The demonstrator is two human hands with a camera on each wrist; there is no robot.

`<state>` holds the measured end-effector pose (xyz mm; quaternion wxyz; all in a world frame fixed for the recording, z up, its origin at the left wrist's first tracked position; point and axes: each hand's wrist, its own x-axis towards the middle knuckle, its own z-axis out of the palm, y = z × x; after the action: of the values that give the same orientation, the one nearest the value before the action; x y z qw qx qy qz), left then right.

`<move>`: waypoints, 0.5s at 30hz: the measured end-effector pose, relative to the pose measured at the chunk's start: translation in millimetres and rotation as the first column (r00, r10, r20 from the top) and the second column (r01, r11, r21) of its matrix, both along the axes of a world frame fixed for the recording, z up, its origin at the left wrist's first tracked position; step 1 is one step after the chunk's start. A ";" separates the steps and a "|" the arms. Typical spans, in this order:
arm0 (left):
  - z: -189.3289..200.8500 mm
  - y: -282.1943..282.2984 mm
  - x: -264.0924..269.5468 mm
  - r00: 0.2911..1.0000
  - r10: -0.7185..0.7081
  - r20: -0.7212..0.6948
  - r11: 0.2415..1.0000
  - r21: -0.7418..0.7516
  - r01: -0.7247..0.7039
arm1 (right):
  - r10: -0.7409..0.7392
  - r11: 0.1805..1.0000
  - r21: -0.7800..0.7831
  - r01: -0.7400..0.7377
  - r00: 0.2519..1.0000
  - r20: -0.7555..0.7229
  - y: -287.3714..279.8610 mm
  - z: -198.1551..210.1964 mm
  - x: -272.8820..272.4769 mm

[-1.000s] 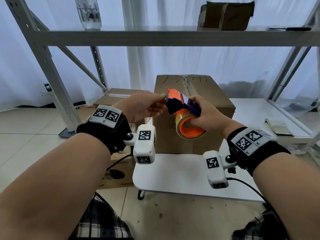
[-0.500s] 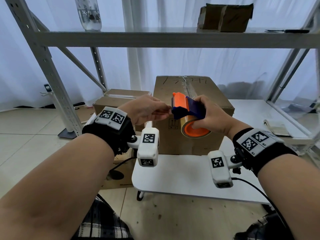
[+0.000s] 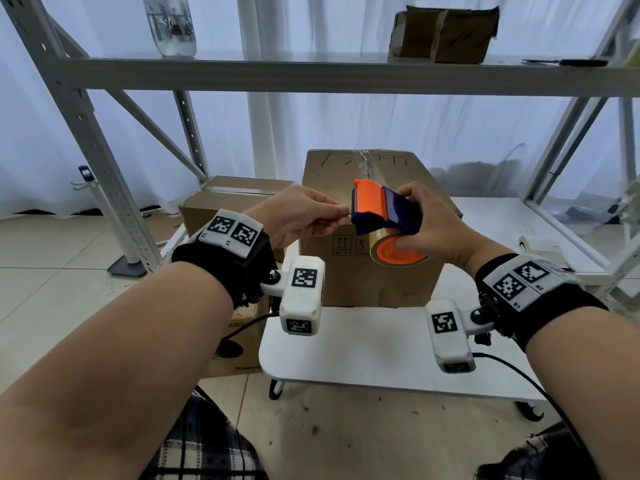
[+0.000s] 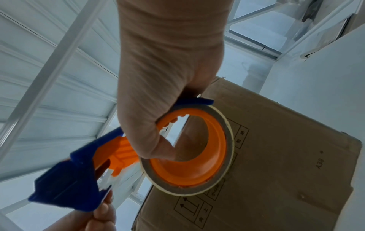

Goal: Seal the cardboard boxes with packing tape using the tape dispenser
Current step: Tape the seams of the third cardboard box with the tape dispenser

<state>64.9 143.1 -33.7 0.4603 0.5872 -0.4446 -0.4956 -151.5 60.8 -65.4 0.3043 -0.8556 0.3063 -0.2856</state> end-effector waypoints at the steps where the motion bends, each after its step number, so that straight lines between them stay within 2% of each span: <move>1: 0.0 -0.4 0.8 1.000 0.010 0.021 1.000 -0.018 -0.009 | -0.011 1.000 -0.001 0.011 1.000 0.004 0.2 1.0 -1.8; 5: -0.8 -2.9 4.3 0.987 0.076 0.145 0.995 -0.070 -0.066 | -0.014 1.000 -0.010 0.014 1.000 -0.026 0.9 1.5 -4.4; 10: -2.4 -2.1 17.3 0.949 0.202 0.241 0.976 -0.124 -0.176 | -0.044 0.999 -0.028 0.040 0.985 -0.165 -4.8 -1.7 -12.8; 15: -12.7 -11.6 10.2 0.860 0.276 0.429 0.956 -0.217 -0.198 | -0.060 0.991 -0.135 0.020 0.952 -0.299 1.2 -3.2 1.7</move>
<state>75.1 131.5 -46.4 0.4482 0.6966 -0.5036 -0.2452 -149.7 62.0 -68.7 0.1913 -0.9008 0.3473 -0.1769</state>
